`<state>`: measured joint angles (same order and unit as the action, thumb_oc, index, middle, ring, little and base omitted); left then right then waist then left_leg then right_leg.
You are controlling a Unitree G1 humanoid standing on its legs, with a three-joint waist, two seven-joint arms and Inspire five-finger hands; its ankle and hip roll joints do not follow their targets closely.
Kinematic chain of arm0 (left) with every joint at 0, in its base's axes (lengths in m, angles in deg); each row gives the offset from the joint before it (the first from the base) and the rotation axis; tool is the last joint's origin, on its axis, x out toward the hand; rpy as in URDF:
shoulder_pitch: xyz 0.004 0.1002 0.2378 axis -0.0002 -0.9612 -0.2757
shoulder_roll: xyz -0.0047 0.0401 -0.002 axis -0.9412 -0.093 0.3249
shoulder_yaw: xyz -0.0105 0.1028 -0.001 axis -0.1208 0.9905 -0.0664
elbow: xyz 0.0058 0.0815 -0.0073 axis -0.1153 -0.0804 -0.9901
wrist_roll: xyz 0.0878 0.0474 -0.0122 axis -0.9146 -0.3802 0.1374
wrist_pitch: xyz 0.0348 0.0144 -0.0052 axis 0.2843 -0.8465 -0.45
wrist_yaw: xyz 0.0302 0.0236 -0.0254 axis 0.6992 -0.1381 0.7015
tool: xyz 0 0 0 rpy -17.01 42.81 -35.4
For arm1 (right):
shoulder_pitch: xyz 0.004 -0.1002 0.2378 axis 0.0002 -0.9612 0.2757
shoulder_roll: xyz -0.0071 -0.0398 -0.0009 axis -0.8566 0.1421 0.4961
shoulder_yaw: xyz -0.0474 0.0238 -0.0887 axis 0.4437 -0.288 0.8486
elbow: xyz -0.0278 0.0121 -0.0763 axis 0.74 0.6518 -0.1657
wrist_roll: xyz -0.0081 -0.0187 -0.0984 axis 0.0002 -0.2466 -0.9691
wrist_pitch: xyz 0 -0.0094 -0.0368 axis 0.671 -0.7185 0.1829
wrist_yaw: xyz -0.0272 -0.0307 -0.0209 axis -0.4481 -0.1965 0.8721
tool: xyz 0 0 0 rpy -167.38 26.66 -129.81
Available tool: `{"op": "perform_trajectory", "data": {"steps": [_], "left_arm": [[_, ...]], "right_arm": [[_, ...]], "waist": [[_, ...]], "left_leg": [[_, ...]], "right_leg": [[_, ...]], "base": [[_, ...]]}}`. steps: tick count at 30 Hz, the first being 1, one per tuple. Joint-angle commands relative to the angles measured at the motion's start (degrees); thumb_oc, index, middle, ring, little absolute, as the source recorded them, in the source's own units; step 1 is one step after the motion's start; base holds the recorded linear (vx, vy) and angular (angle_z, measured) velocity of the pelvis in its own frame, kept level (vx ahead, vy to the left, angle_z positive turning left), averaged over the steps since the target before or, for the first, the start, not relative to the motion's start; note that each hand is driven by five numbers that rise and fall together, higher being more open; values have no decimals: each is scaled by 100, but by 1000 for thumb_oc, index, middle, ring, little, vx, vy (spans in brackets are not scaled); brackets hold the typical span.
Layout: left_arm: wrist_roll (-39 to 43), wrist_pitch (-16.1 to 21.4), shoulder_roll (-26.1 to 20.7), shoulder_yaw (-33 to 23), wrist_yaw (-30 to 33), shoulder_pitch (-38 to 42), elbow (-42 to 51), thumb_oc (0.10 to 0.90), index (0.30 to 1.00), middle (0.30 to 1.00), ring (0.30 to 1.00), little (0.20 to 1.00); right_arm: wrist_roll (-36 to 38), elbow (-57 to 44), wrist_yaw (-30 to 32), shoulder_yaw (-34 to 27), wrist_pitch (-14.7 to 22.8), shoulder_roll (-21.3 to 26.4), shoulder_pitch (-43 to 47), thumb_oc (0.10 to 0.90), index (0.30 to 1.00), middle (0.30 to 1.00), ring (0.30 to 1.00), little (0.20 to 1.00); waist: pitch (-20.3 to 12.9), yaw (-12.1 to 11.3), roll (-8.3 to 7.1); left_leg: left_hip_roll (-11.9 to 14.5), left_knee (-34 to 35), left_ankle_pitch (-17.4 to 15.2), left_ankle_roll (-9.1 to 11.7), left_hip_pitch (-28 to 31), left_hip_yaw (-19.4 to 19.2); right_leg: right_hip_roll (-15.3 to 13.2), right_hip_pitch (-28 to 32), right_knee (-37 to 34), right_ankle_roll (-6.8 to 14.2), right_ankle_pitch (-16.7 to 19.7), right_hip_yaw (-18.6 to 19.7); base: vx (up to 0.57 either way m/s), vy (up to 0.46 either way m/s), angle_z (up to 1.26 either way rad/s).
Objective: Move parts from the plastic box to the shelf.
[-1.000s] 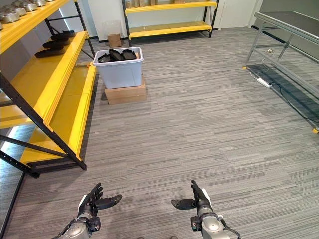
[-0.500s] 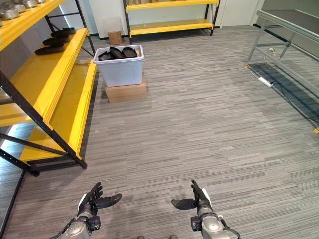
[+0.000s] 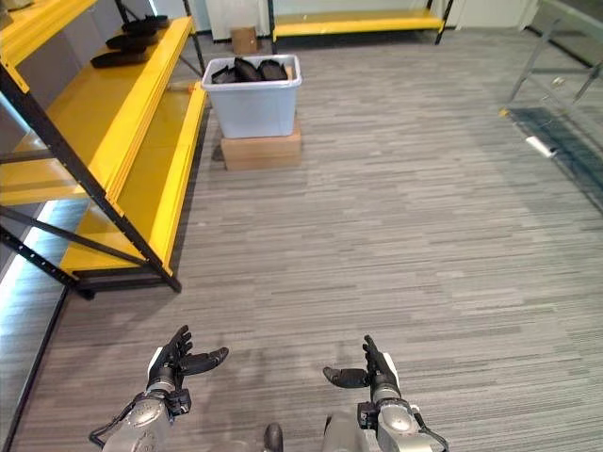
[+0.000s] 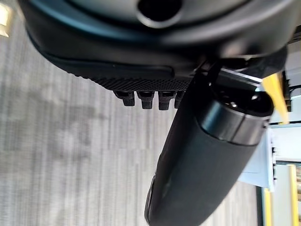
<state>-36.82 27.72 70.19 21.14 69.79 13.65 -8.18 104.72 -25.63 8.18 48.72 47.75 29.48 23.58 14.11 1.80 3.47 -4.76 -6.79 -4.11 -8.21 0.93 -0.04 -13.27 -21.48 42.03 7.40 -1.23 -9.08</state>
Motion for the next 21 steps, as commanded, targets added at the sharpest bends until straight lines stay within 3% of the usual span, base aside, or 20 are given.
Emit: {"op": "perform_trajectory", "data": {"steps": [1, 4, 8, 12, 13, 14, 17, 19, 20, 21], "left_arm": [[-136, 463, -257, -254, -97, 330, 521, 900, 1000, 1000, 1000, 1000], [-181, 476, -243, -359, -97, 320, 451, 900, 1000, 1000, 1000, 1000], [-168, 493, -210, -360, -110, 244, 383, 900, 1000, 1000, 1000, 1000], [-107, 473, -90, -299, -151, 179, 373, 900, 1000, 1000, 1000, 1000], [-57, 490, -76, -281, -140, 186, 371, 900, 1000, 1000, 1000, 1000], [31, 506, -72, -247, -142, 190, 410, 900, 1000, 1000, 1000, 1000], [148, 491, -69, -219, -137, 206, 499, 900, 1000, 1000, 1000, 1000], [263, 479, -85, -217, -147, 230, 523, 900, 1000, 1000, 1000, 1000], [291, 463, -85, -199, -161, 230, 581, 900, 1000, 1000, 1000, 1000], [319, 426, -97, -205, -137, 209, 632, 900, 1000, 1000, 1000, 1000]], "right_arm": [[210, -377, 61, -127, 488, 83, 287, 900, 1000, 1000, 1000, 1000], [78, -345, 70, -146, 453, 116, 399, 900, 1000, 1000, 1000, 1000], [-10, -353, 51, -120, 440, 139, 390, 900, 1000, 1000, 1000, 1000], [30, -338, 23, -76, 442, 190, 312, 900, 1000, 1000, 1000, 1000], [46, -338, 19, -52, 447, 237, 341, 900, 1000, 1000, 1000, 1000], [65, -360, -25, -38, 452, 301, 332, 900, 1000, 1000, 1000, 1000], [73, -310, -5, -67, 460, 367, 305, 900, 1000, 1000, 1000, 1000], [117, -248, 34, -80, 494, 422, 268, 900, 1000, 1000, 1000, 1000], [114, -250, 64, -102, 496, 467, 269, 900, 1000, 1000, 1000, 1000], [105, -313, 142, -139, 495, 558, 290, 900, 1000, 1000, 1000, 1000]], "waist": [[-114, 197, -172], [-173, 179, -252], [-293, 204, -293], [-568, 304, -220], [-588, 312, -174], [-650, 373, -97], [-716, 396, -9], [-691, 336, -136], [-619, 260, -264], [-373, 68, -478]], "left_leg": [[380, 236, -660, 676, 949, 177], [505, 350, -826, 939, 1341, 53], [575, 342, -928, 1011, 1706, 71], [849, 350, -910, 1110, 1969, 243], [923, 263, -789, 1125, 1946, 311], [1076, 113, -442, 1199, 1950, 422], [1302, -476, 530, 1380, 1724, 506], [1447, -2041, 1483, 1435, 1054, 577], [1334, -2940, 1656, 1375, 611, 651], [1069, -4141, 1468, 1127, -71, 688]], "right_leg": [[60, 586, -2355, 178, 455, -257], [-206, 681, -4159, 497, 1114, -760], [-96, 680, -4222, 558, 1290, -456], [239, 740, -4162, 381, 1261, -183], [324, 631, -3978, 332, 1222, -180], [573, 499, -3590, 157, 972, -77], [787, 585, -3257, -119, 522, -215], [1055, 981, -3401, -442, 243, -110], [1074, 1219, -3530, -557, 191, -88], [1123, 1657, -3769, -728, 117, -17]], "base": [[200, -102, 35], [315, -155, 25], [304, -96, -8], [391, -173, 15], [293, -168, 38], [377, -225, 35], [328, -225, -4], [348, -337, 16], [408, -456, 16], [358, -381, -22]]}}
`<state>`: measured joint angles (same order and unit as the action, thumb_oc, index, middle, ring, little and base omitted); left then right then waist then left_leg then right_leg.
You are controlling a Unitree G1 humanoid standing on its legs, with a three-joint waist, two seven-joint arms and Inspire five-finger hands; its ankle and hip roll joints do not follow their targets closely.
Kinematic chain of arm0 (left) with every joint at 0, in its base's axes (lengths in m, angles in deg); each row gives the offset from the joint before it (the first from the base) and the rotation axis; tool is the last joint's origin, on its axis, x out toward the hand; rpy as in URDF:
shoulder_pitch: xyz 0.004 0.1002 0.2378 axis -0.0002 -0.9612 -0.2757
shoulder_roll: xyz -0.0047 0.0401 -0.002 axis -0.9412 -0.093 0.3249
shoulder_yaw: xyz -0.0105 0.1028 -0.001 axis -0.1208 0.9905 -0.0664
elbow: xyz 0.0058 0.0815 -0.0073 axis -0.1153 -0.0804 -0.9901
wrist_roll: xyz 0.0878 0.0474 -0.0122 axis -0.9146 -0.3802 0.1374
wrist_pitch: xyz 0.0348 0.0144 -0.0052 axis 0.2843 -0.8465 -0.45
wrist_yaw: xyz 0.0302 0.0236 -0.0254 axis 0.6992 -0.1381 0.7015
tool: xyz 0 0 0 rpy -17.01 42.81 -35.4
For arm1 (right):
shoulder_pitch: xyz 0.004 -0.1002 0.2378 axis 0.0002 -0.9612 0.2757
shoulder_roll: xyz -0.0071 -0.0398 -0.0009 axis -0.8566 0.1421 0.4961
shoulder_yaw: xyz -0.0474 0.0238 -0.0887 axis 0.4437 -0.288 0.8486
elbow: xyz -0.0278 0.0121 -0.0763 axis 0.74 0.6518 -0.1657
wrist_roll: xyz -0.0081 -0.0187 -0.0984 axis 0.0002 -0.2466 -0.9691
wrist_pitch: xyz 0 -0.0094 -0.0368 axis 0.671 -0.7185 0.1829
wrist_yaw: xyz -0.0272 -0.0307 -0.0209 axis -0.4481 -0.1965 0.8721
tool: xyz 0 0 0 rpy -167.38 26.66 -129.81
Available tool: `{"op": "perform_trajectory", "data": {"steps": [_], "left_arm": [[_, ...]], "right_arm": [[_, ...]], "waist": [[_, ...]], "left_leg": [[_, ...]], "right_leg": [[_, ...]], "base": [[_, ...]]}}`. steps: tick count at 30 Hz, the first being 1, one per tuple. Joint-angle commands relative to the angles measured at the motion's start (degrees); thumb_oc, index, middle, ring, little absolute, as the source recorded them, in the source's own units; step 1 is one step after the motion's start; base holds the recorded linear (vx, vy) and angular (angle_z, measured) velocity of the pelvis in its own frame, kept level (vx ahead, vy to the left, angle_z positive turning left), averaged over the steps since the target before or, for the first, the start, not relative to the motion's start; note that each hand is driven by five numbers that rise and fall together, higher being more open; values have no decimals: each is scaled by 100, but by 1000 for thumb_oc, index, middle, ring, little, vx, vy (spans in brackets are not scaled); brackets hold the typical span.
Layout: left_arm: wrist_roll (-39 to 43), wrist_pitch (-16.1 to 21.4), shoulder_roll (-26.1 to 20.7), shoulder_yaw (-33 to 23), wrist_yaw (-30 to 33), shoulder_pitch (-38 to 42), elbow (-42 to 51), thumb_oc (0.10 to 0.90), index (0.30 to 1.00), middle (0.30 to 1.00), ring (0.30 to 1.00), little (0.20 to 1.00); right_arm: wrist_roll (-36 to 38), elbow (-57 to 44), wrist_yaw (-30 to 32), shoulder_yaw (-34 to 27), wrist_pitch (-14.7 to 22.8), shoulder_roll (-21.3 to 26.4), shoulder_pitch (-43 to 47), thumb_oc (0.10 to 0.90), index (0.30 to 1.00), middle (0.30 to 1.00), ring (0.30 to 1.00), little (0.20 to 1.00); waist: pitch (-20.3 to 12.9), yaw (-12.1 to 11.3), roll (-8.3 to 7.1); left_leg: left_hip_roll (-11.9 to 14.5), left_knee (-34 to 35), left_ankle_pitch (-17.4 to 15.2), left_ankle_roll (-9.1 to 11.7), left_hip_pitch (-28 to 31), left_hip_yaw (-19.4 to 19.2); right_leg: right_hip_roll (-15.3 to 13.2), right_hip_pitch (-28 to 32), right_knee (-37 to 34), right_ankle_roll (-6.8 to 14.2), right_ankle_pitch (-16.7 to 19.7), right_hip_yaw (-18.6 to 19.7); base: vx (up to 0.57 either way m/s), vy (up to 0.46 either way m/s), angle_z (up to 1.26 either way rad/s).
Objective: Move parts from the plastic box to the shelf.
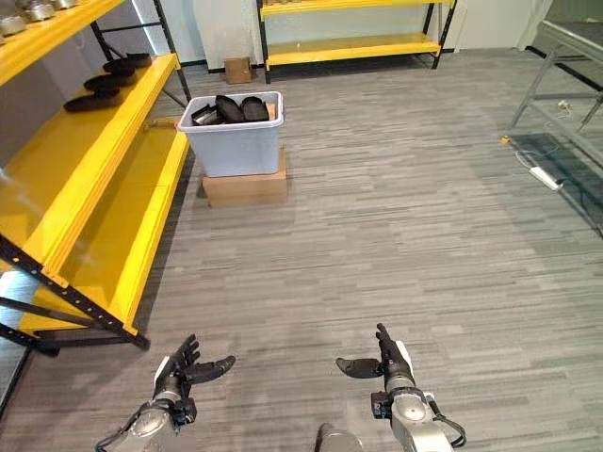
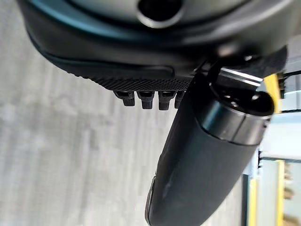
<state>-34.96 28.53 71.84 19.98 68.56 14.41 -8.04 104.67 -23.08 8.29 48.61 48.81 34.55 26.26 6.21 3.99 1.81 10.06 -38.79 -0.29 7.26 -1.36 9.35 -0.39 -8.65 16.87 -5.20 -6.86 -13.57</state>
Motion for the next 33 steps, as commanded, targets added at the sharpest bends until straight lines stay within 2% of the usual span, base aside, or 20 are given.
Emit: {"op": "perform_trajectory", "data": {"steps": [1, 2, 4, 5, 7, 8, 9, 11, 15, 18, 19, 20, 21, 22, 24, 26, 27, 30, 31, 33], "left_arm": [[148, 342, -248, -93, -33, 109, 637, 900, 1000, 1000, 1000, 1000], [148, 342, -252, -94, -32, 111, 637, 900, 1000, 1000, 1000, 1000], [197, 321, -215, -72, -37, 36, 644, 900, 1000, 1000, 1000, 1000], [199, 341, -217, -73, -45, 15, 639, 900, 1000, 1000, 1000, 1000], [116, 357, -237, -23, -48, 7, 584, 900, 1000, 1000, 1000, 1000], [116, 357, -237, -22, -48, 8, 583, 900, 1000, 1000, 1000, 1000], [110, 377, -222, -37, -30, 12, 530, 900, 1000, 1000, 1000, 1000], [96, 394, -194, -83, -8, 6, 500, 900, 1000, 1000, 1000, 1000], [124, 421, -242, -71, -16, 35, 480, 900, 1000, 1000, 1000, 1000], [105, 447, -393, -67, 36, 85, 603, 900, 1000, 1000, 1000, 1000], [105, 447, -393, -67, 36, 85, 603, 900, 1000, 1000, 1000, 1000], [88, 430, -480, -57, 59, 133, 649, 900, 1000, 1000, 1000, 1000], [88, 430, -479, -56, 59, 134, 648, 900, 1000, 1000, 1000, 1000], [49, 392, -530, -62, 71, 180, 648, 900, 1000, 1000, 1000, 1000], [-28, 347, -576, -53, 72, 154, 719, 900, 1000, 1000, 1000, 1000], [-77, 318, -600, -73, 57, 124, 746, 900, 1000, 1000, 1000, 1000], [-85, 281, -574, -68, 30, 114, 718, 900, 1000, 1000, 1000, 1000], [-93, 279, -549, -60, -22, 128, 711, 900, 1000, 1000, 1000, 1000], [-109, 292, -500, -35, -60, 144, 655, 900, 1000, 1000, 1000, 1000], [-117, 282, -487, -46, -80, 143, 621, 900, 1000, 1000, 1000, 1000]], "right_arm": [[108, -552, 148, -156, 382, 72, 31, 900, 1000, 1000, 1000, 1000], [107, -552, 148, -156, 382, 68, 33, 900, 1000, 1000, 1000, 1000], [91, -605, 195, -226, 371, 114, 20, 900, 1000, 1000, 1000, 1000], [52, -609, 187, -243, 374, 140, 9, 900, 1000, 1000, 1000, 1000], [39, -518, 217, -287, 402, 95, -14, 900, 1000, 1000, 1000, 1000], [39, -517, 217, -288, 403, 95, -13, 900, 1000, 1000, 1000, 1000], [-42, -436, 208, -245, 399, 55, -20, 900, 1000, 1000, 1000, 1000], [-124, -394, 163, -255, 363, 21, -47, 900, 1000, 1000, 1000, 1000], [-193, -420, 64, -233, 332, -106, -137, 900, 1000, 1000, 1000, 1000], [-177, -502, 23, -116, 344, -285, -30, 900, 1000, 1000, 1000, 1000], [-177, -502, 23, -117, 344, -285, -29, 900, 1000, 1000, 1000, 1000], [-183, -492, -29, -28, 360, -337, 57, 900, 1000, 1000, 1000, 1000], [-183, -490, -29, -29, 361, -336, 59, 900, 1000, 1000, 1000, 1000], [-199, -495, -19, -13, 354, -366, 68, 900, 1000, 1000, 1000, 1000], [-183, -541, -37, -31, 367, -399, 22, 900, 1000, 1000, 1000, 1000], [-211, -542, -47, -29, 350, -402, 0, 900, 1000, 1000, 1000, 1000], [-156, -524, -66, -22, 341, -413, -40, 900, 1000, 1000, 1000, 1000], [-31, -545, -61, -71, 345, -422, -106, 900, 1000, 1000, 1000, 1000], [58, -523, -43, -99, 362, -429, -111, 900, 1000, 1000, 1000, 1000], [87, -539, -48, -121, 349, -412, -121, 900, 1000, 1000, 1000, 1000]], "waist": [[499, -218, -355], [487, -209, -376], [608, -404, -446], [632, -448, -434], [599, -552, -406], [600, -557, -417], [534, -677, -298], [459, -721, -251], [316, -713, -272], [220, -801, -483], [204, -805, -476], [248, -813, -547], [228, -820, -539], [300, -774, -502], [393, -693, -388], [413, -660, -314], [491, -485, -208], [594, -310, -179], [620, -218, -239], [611, -169, -247]], "left_leg": [[-469, -1064, 853, -478, -117, -369], [-493, -1054, 873, -483, -136, -368], [-640, -437, 329, -540, -927, -783], [-510, 121, 264, -510, -1123, -933], [22, 2459, 633, -333, -1184, -1210], [12, 2526, 677, -333, -1151, -1225], [154, 3720, 1163, -120, -1132, -965], [201, 4181, 1401, 83, -1133, -881], [177, 3847, 1299, 35, -1020, -1078], [-195, 3038, 608, -327, -1252, -1195], [-186, 3041, 615, -328, -1270, -1195], [-424, 2795, 282, -562, -1246, -1217], [-413, 2801, 292, -563, -1267, -1221], [-649, 2731, 21, -793, -1078, -1248], [-825, 2811, -175, -976, -724, -1303], [-879, 2889, -230, -1035, -582, -1273], [-966, 3071, -247, -1077, -260, -1070], [-1069, 3182, -298, -1080, 51, -856], [-1211, 3359, -446, -1032, 408, -740], [-1252, 3459, -468, -1009, 557, -648]], "right_leg": [[-181, 538, -1324, 541, 647, 468], [-205, 524, -1330, 544, 656, 464], [-241, 923, -1499, 631, 558, 551], [-230, 1068, -1579, 688, 502, 561], [-291, 1409, -1709, 857, 273, 591], [-301, 1407, -1712, 856, 280, 596], [-291, 1747, -1787, 948, 108, 663], [-385, 2102, -1832, 1032, -80, 731], [-664, 2329, -1681, 1202, -214, 736], [-1224, 2031, -862, 1455, 155, 812], [-1215, 2011, -866, 1454, 166, 818], [-1361, 1700, -107, 1447, 758, 972], [-1351, 1672, -111, 1446, 771, 981], [-1444, 1291, 782, 1383, 1355, 993], [-1517, 974, 1515, 1299, 1624, 821], [-1439, 781, 1782, 1271, 1550, 769], [-892, 121, 2075, 1203, 1129, 1011], [-521, -264, 1792, 1142, 739, 1000], [-498, -352, 561, 1139, 643, 788], [-450, -304, 106, 1168, 695, 744]], "base": [[261, -265, -37], [207, -84, -31], [295, -33, -10], [484, 87, -20], [485, 160, -32], [500, 211, -54], [332, 137, -41], [574, 271, -44], [365, 233, -50], [377, 336, -25], [295, 318, 7], [185, 217, -1], [348, 456, -23], [242, 374, -14], [283, 402, 54], [272, 242, 79], [329, 242, 25], [405, 139, 43], [273, 8, 76], [318, 2, 55]]}}
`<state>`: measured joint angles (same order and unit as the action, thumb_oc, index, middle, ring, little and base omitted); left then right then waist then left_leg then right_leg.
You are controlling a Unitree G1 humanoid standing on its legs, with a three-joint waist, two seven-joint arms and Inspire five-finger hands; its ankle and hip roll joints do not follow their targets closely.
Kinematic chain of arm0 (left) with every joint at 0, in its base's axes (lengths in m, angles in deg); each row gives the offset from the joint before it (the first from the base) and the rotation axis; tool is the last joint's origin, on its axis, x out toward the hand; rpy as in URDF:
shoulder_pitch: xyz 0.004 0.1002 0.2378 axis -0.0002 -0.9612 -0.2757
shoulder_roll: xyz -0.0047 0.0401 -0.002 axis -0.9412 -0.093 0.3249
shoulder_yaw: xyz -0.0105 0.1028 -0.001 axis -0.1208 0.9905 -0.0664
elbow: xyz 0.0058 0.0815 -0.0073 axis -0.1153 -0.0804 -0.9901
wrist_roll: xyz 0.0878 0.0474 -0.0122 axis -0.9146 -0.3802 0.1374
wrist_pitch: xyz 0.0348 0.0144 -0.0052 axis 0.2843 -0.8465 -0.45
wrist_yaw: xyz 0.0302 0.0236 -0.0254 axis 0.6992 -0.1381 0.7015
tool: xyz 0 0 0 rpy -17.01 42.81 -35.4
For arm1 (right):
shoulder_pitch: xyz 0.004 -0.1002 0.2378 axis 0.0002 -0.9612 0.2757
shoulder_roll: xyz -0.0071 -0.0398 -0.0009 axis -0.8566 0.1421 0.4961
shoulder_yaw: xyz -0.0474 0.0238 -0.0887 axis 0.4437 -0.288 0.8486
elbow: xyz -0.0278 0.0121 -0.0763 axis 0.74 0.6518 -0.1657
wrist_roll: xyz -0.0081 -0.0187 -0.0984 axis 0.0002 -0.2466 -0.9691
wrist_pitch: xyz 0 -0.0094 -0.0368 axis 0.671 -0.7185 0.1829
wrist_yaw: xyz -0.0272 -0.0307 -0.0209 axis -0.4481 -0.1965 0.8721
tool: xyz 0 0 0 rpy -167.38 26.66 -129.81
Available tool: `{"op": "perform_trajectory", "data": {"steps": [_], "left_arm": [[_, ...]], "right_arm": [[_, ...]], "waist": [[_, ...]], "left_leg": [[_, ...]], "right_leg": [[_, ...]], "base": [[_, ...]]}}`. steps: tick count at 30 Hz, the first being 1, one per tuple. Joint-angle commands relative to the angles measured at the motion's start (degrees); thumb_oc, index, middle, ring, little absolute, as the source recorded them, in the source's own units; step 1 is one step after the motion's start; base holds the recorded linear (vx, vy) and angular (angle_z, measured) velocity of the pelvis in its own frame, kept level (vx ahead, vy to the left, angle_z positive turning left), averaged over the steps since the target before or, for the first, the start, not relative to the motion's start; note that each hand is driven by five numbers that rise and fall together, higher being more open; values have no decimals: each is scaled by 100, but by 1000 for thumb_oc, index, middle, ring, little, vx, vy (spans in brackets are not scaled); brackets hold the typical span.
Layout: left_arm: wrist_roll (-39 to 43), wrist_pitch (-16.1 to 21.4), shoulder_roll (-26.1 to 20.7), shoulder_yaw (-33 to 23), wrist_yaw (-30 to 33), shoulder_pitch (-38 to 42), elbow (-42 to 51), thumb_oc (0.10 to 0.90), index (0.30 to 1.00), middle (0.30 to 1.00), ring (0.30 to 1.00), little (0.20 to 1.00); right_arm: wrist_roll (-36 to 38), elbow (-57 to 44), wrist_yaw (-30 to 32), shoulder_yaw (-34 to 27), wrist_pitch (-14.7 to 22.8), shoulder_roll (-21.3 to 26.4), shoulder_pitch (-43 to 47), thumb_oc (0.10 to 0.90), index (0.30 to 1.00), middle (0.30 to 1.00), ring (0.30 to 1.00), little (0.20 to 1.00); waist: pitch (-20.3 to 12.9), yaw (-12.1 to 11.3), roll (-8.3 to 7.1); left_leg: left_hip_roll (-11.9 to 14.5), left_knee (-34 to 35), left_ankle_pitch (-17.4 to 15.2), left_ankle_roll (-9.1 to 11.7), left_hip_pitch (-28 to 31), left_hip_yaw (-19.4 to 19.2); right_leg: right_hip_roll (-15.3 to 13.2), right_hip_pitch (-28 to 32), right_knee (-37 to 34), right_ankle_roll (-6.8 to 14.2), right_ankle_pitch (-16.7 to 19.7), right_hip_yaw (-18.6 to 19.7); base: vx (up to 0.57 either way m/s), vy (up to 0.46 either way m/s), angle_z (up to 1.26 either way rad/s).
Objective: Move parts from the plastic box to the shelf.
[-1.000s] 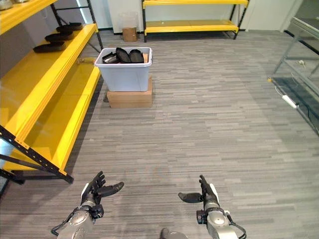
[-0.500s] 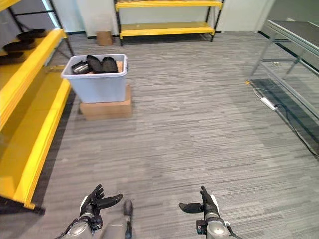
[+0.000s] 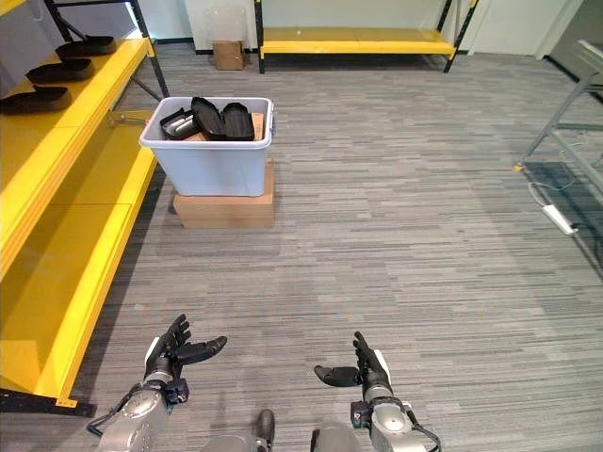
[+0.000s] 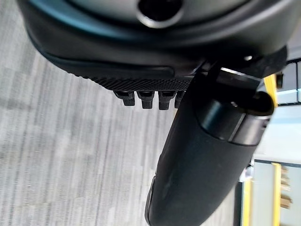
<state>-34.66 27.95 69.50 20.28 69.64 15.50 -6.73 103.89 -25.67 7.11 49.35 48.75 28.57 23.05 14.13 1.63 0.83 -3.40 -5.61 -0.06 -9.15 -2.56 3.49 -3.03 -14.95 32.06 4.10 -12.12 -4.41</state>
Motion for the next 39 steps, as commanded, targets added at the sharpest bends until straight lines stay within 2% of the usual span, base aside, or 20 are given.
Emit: {"op": "perform_trajectory", "data": {"steps": [1, 4, 9, 11, 12, 13, 14, 15, 16, 17, 18, 19, 20, 24, 26, 29, 32, 33, 37, 39], "left_arm": [[-164, 324, -245, -63, -202, 50, 465, 900, 1000, 1000, 1000, 1000], [-214, 367, -223, -80, -259, 53, 419, 900, 1000, 1000, 1000, 1000], [-255, 364, -142, -64, -303, -36, 352, 900, 1000, 1000, 1000, 1000], [-217, 363, -103, -51, -325, -101, 407, 900, 1000, 1000, 1000, 1000], [-200, 359, -85, -39, -332, -138, 456, 900, 1000, 1000, 1000, 1000], [-132, 322, -85, -21, -359, -120, 494, 900, 1000, 1000, 1000, 1000], [-91, 321, -99, -12, -370, -101, 497, 900, 1000, 1000, 1000, 1000], [-70, 286, -61, -15, -330, -159, 502, 900, 1000, 1000, 1000, 1000], [-56, 278, -62, -35, -307, -192, 482, 900, 1000, 1000, 1000, 1000], [-85, 279, -88, -8, -281, -185, 465, 900, 1000, 1000, 1000, 1000], [-91, 278, -87, 23, -267, -178, 458, 900, 1000, 1000, 1000, 1000], [-95, 283, -86, 42, -250, -157, 440, 900, 1000, 1000, 1000, 1000], [-110, 304, -61, 28, -240, -160, 409, 900, 1000, 1000, 1000, 1000], [-123, 307, -52, 36, -253, -138, 358, 900, 1000, 1000, 1000, 1000], [-125, 311, -121, 132, -308, -95, 351, 900, 1000, 1000, 1000, 1000], [-125, 331, -216, 201, -308, 28, 416, 900, 1000, 1000, 1000, 1000], [-133, 345, -354, 232, -256, 131, 487, 900, 1000, 1000, 1000, 1000], [-136, 332, -407, 264, -214, 203, 510, 900, 1000, 1000, 1000, 1000], [-149, 319, -477, 278, -179, 249, 531, 900, 1000, 1000, 1000, 1000], [-184, 291, -522, 236, -190, 227, 570, 900, 1000, 1000, 1000, 1000]], "right_arm": [[183, -251, 59, -210, 356, 191, 225, 900, 1000, 1000, 1000, 1000], [159, -210, 43, -247, 336, 243, 242, 900, 1000, 1000, 1000, 1000], [195, -178, -46, -213, 361, 320, 160, 900, 1000, 1000, 1000, 1000], [244, -196, -93, -172, 371, 404, 145, 900, 1000, 1000, 1000, 1000], [251, -209, -105, -167, 384, 440, 124, 900, 1000, 1000, 1000, 1000], [336, -198, -49, -227, 401, 524, 112, 900, 1000, 1000, 1000, 1000], [353, -182, 0, -256, 398, 593, 123, 900, 1000, 1000, 1000, 1000], [320, -211, 51, -282, 360, 628, 124, 900, 1000, 1000, 1000, 1000], [331, -217, 81, -305, 366, 570, 64, 900, 1000, 1000, 1000, 1000], [316, -179, 108, -323, 370, 539, 24, 900, 1000, 1000, 1000, 1000], [310, -159, 124, -329, 372, 519, -12, 900, 1000, 1000, 1000, 1000], [279, -164, 137, -346, 359, 529, -29, 900, 1000, 1000, 1000, 1000], [205, -153, 138, -354, 362, 554, -44, 900, 1000, 1000, 1000, 1000], [170, -113, 120, -401, 347, 559, -64, 900, 1000, 1000, 1000, 1000], [196, -146, 90, -427, 339, 449, -107, 900, 1000, 1000, 1000, 1000], [266, -194, 98, -425, 333, 353, -44, 900, 1000, 1000, 1000, 1000], [263, -265, 78, -356, 328, 264, 76, 900, 1000, 1000, 1000, 1000], [304, -228, 82, -339, 339, 214, 163, 900, 1000, 1000, 1000, 1000], [317, -235, 51, -293, 341, 188, 215, 900, 1000, 1000, 1000, 1000], [287, -224, 41, -289, 340, 185, 206, 900, 1000, 1000, 1000, 1000]], "waist": [[-201, 115, -194], [-208, 198, -247], [-466, 320, -212], [-534, 340, -74], [-549, 344, -89], [-398, 305, -181], [-207, 140, -301], [-133, 29, -346], [-99, -114, -394], [-123, -147, -437], [-153, -141, -446], [-232, -142, -289], [-262, -232, -204], [-317, -213, -156], [-483, -204, -183], [-515, -209, -312], [-555, -221, -417], [-545, -209, -447], [-479, -128, -341], [-430, -132, -228]], "left_leg": [[6, 210, -531, 644, 782, 21], [-98, 306, -765, 757, 1318, 324], [99, -69, -1032, 929, 1899, 638], [253, -1043, -596, 1168, 1731, 639], [242, -1858, -162, 1310, 1391, 592], [226, -3783, 613, 1589, 419, 316], [95, -4818, 510, 1478, -126, 14], [265, -4875, 394, 1328, -493, -282], [701, -3590, 32, 1128, -838, -498], [1182, -1935, 97, 1131, -775, -530], [1403, -1098, 297, 1215, -646, -554], [1876, 93, 952, 1453, -618, -394], [2020, 885, 1310, 1663, -588, -68], [2051, 881, 1426, 1834, -542, -122], [1962, 709, 1245, 1825, -514, -243], [1623, 162, 785, 1611, -730, -268], [1240, -266, 310, 1358, -813, -385], [1001, -487, 21, 1179, -817, -470], [777, -599, -253, 941, -694, -523], [679, -571, -408, 788, -482, -627]], "right_leg": [[-87, 200, -1873, 292, 1303, -64], [-64, 156, -3256, 499, 1902, -119], [172, 326, -3239, 356, 2074, 118], [359, 472, -3021, 169, 1886, -3], [320, 582, -2986, 100, 1789, -43], [310, 991, -3092, -143, 1623, -52], [310, 1281, -3114, -291, 1469, -58], [281, 1504, -3111, -333, 1334, -76], [230, 1827, -3121, -269, 1094, -63], [173, 1940, -3094, -154, 917, -39], [110, 1986, -3075, -104, 820, -42], [112, 2112, -3057, -26, 628, 12], [44, 2369, -3040, 25, 439, 170], [-69, 2607, -3027, 101, 304, 248], [-334, 2685, -2955, 268, 301, 278], [-721, 2615, -2720, 463, 582, 333], [-1106, 2342, -2344, 598, 1181, 503], [-1248, 2127, -1989, 581, 1641, 600], [-1206, 1595, -1207, 456, 2091, 647], [-1298, 1419, -747, 348, 2157, 233]], "base": [[387, -10, 31], [515, -48, 56], [520, -108, 65], [359, -84, 46], [356, -182, 5], [348, -254, 25], [423, -275, 20], [548, -113, -8], [633, 99, -89], [580, 224, -107], [530, 384, -152], [545, 474, -113], [546, 503, -61], [244, 259, 18], [338, 463, -53], [223, 354, -34], [186, 386, 39], [151, 356, 24], [130, 335, 1], [174, 390, 10]]}}
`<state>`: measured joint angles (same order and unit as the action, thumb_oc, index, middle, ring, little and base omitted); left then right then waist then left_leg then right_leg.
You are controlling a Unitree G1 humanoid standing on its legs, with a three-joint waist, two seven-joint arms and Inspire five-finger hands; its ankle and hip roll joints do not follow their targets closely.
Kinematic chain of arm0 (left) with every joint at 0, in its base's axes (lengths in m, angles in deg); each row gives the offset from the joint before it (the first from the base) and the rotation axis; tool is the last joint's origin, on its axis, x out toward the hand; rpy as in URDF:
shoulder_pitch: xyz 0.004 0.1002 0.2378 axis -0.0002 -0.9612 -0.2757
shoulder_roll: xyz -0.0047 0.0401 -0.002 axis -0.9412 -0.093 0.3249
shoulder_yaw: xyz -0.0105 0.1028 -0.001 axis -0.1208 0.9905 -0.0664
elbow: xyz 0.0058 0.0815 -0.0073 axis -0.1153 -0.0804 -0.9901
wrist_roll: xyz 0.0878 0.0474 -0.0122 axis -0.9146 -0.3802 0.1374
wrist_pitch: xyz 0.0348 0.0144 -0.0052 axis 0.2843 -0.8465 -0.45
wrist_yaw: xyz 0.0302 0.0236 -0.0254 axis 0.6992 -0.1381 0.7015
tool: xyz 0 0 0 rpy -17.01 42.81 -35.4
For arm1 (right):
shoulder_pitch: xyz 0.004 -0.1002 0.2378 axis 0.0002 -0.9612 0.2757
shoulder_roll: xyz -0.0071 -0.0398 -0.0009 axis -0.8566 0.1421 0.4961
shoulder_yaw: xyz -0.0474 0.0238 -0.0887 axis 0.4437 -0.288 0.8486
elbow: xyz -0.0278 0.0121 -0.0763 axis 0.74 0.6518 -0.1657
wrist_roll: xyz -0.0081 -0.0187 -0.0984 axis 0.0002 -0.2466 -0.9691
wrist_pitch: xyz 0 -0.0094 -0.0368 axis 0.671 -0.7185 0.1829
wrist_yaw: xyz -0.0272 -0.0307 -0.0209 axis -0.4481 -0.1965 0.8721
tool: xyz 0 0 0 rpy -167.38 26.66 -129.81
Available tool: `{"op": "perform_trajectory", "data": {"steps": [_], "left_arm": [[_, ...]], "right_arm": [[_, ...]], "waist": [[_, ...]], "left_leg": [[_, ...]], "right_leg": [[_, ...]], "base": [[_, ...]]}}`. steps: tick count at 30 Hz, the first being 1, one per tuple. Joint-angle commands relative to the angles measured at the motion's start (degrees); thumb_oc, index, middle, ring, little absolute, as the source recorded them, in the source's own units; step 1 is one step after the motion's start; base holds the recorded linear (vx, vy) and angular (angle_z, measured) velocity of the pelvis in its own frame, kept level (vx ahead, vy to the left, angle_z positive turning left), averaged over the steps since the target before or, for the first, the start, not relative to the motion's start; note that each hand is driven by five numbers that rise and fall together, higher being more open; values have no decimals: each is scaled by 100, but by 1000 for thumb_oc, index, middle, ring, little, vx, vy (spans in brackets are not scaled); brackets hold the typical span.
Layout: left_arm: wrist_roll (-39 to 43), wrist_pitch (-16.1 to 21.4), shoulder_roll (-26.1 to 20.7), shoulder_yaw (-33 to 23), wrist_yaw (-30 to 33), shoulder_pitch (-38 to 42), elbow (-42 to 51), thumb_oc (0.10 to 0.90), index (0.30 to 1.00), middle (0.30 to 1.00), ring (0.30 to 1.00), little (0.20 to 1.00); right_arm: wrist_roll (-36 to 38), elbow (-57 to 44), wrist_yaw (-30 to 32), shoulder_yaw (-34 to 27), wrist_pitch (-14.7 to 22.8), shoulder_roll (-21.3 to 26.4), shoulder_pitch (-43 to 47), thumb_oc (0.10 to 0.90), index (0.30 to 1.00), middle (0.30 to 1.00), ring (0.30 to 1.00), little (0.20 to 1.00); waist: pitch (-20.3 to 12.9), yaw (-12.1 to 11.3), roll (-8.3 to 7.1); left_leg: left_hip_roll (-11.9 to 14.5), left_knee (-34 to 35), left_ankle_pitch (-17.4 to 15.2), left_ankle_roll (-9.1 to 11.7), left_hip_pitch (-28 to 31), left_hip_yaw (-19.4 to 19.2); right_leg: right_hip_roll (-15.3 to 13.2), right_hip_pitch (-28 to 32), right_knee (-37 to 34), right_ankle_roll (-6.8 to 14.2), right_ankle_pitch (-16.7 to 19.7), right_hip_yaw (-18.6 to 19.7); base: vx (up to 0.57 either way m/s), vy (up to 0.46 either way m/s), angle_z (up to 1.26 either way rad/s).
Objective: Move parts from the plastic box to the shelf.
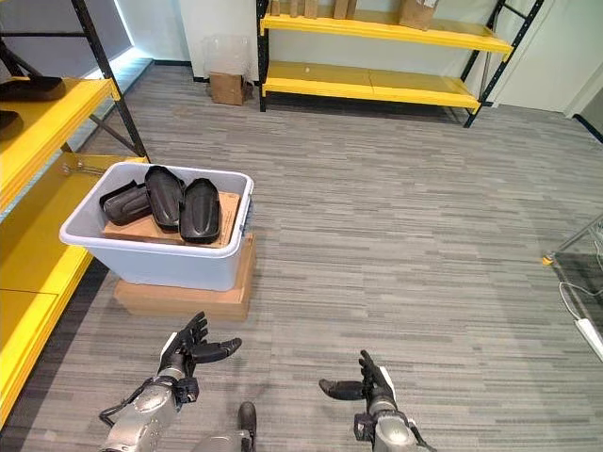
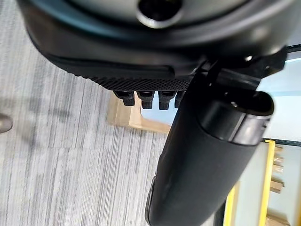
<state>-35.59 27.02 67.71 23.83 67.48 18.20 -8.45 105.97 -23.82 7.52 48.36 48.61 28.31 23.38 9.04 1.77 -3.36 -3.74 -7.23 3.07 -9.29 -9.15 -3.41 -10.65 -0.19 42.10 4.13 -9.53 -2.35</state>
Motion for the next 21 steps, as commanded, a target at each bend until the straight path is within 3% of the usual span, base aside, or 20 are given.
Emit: {"op": "perform_trajectory", "data": {"steps": [1, 2, 3, 4, 5, 6, 7, 9, 11, 18, 19, 21], "left_arm": [[-94, 366, -336, -141, 26, -72, 760, 900, 1000, 1000, 1000, 1000], [-107, 349, -321, -149, -4, -103, 753, 900, 1000, 1000, 1000, 1000], [-94, 331, -289, -154, -38, -118, 740, 900, 1000, 1000, 1000, 1000], [-114, 330, -277, -144, -52, -106, 716, 900, 1000, 1000, 1000, 1000], [-114, 331, -276, -145, -53, -104, 715, 900, 1000, 1000, 1000, 1000], [-126, 320, -243, -114, -102, -45, 693, 900, 1000, 1000, 1000, 1000], [-126, 321, -242, -114, -102, -44, 692, 900, 1000, 1000, 1000, 1000], [-165, 336, -183, -37, -178, 8, 635, 900, 1000, 1000, 1000, 1000], [-221, 365, -119, 41, -239, 26, 624, 900, 1000, 1000, 1000, 1000], [-153, 346, -60, -12, -125, -112, 683, 900, 1000, 1000, 1000, 1000], [-138, 361, -57, -51, -116, -128, 704, 900, 1000, 1000, 1000, 1000], [-94, 376, -14, -168, -109, -203, 714, 900, 1000, 1000, 1000, 1000]], "right_arm": [[65, -412, -8, -181, 350, 205, 148, 900, 1000, 1000, 1000, 1000], [52, -399, -40, -172, 338, 208, 139, 900, 1000, 1000, 1000, 1000], [56, -401, -60, -163, 338, 223, 132, 900, 1000, 1000, 1000, 1000], [71, -408, -56, -168, 349, 232, 128, 900, 1000, 1000, 1000, 1000], [71, -407, -56, -168, 349, 233, 130, 900, 1000, 1000, 1000, 1000], [134, -427, -49, -196, 367, 241, 104, 900, 1000, 1000, 1000, 1000], [135, -427, -49, -196, 367, 242, 104, 900, 1000, 1000, 1000, 1000], [190, -448, -60, -229, 406, 285, 18, 900, 1000, 1000, 1000, 1000], [236, -455, -93, -284, 416, 334, -74, 900, 1000, 1000, 1000, 1000], [129, -441, -150, -98, 416, 393, 23, 900, 1000, 1000, 1000, 1000], [133, -435, -143, -70, 416, 396, 87, 900, 1000, 1000, 1000, 1000], [116, -371, -131, -1, 380, 408, 151, 900, 1000, 1000, 1000, 1000]], "waist": [[81, -132, 224], [121, -70, 273], [179, 28, 366], [241, 80, 359], [230, 86, 367], [270, 165, 325], [293, 184, 326], [316, 311, 215], [281, 319, 145], [159, 135, 164], [115, 49, 151], [-20, -92, 164]], "left_leg": [[669, -359, -768, 769, 304, 11], [615, -256, -773, 724, 483, 20], [574, -29, -713, 672, 706, 85], [524, 35, -724, 679, 825, 105], [532, 44, -711, 682, 812, 111], [408, 148, -701, 716, 956, 199], [408, 150, -706, 719, 982, 218], [207, 139, -745, 781, 1115, 423], [65, 67, -759, 806, 1137, 487], [98, 113, -746, 812, 1211, 378], [109, 124, -730, 850, 1161, 269], [191, 108, -625, 936, 1068, 70]], "right_leg": [[-506, -94, -1584, 333, 1812, -119], [-268, -287, -1286, 306, 1639, -114], [240, -746, -992, 264, 1142, -190], [398, -888, -958, 228, 891, -295], [406, -895, -975, 224, 907, -305], [665, -1052, -1336, 215, 713, -472], [661, -1016, -1340, 214, 702, -492], [1008, -909, -2103, 203, 566, -344], [1060, -639, -2414, 119, 567, -350], [1046, -163, -2546, 152, 444, -585], [962, 36, -2961, 117, 401, -698], [999, 353, -3669, 68, 430, -484]], "base": [[194, 357, -1], [258, 433, -11], [247, 384, -3], [178, 264, 6], [170, 143, 20], [114, 77, 37], [233, 115, 72], [178, 58, 92], [98, 31, 47], [32, -33, 14], [-45, -76, -25], [-36, -117, -73]]}}
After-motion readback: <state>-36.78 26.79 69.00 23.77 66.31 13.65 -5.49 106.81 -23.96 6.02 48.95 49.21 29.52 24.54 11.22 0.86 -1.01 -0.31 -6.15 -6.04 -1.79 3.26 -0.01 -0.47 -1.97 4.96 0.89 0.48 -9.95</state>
